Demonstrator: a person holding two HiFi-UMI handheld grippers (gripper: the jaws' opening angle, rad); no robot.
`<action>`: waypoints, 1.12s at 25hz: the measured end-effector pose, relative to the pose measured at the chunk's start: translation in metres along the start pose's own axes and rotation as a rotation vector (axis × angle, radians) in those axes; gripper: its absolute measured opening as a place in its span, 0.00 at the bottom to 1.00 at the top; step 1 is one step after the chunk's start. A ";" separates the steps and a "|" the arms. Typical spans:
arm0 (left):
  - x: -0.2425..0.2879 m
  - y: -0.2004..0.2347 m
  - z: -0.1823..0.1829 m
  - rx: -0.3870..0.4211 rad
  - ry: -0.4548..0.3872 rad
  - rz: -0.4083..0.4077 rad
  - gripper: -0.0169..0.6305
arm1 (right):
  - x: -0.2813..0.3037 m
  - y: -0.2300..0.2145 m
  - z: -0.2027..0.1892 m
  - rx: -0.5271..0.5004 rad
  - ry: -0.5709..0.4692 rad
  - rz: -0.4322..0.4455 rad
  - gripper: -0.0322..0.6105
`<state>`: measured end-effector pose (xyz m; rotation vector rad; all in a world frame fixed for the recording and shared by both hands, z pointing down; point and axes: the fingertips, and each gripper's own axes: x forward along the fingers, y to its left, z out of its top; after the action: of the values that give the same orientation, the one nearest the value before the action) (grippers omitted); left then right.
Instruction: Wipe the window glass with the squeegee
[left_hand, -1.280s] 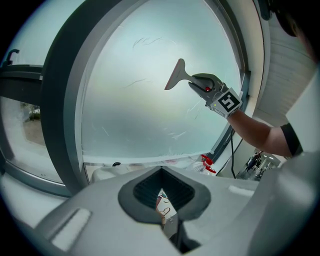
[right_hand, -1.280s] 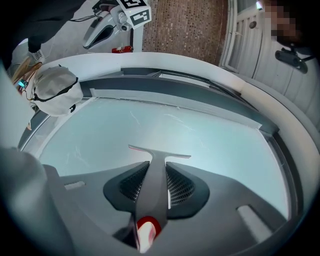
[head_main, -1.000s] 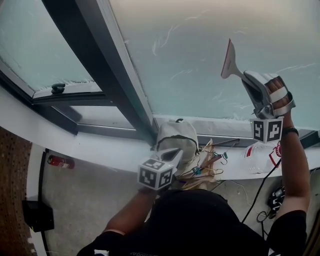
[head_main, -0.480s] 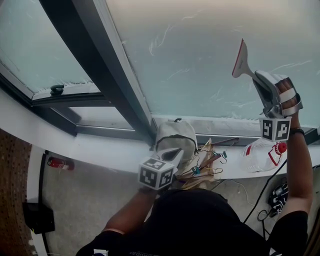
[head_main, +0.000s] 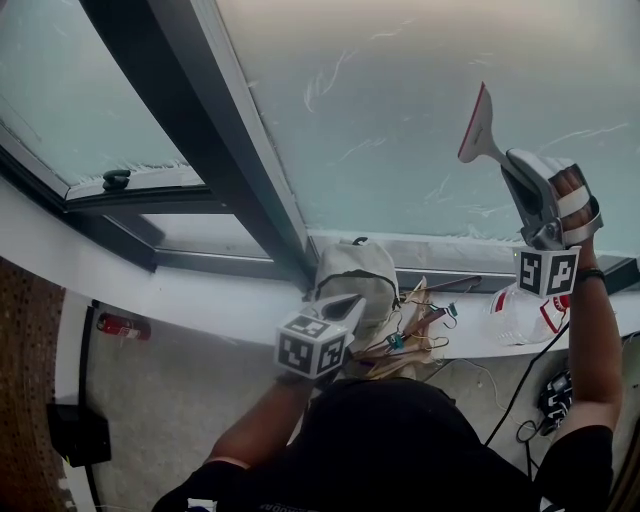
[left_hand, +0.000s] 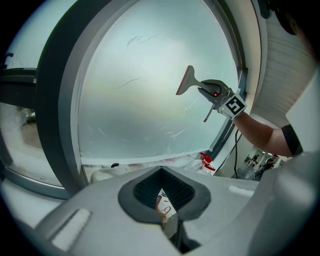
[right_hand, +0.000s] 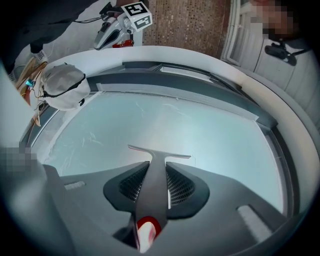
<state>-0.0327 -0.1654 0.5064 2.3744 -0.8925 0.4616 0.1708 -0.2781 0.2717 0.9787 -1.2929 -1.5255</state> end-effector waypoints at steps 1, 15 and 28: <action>-0.001 0.001 -0.001 -0.002 0.001 0.002 0.03 | 0.001 0.004 0.012 0.017 -0.019 0.001 0.24; -0.033 0.038 -0.013 -0.069 -0.019 0.091 0.03 | 0.080 0.115 0.216 0.153 -0.296 0.104 0.24; -0.073 0.067 -0.028 -0.151 -0.079 0.197 0.03 | 0.146 0.121 0.285 0.023 -0.378 0.077 0.24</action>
<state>-0.1346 -0.1546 0.5186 2.1909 -1.1618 0.3636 -0.1263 -0.3423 0.4296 0.6635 -1.5935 -1.6910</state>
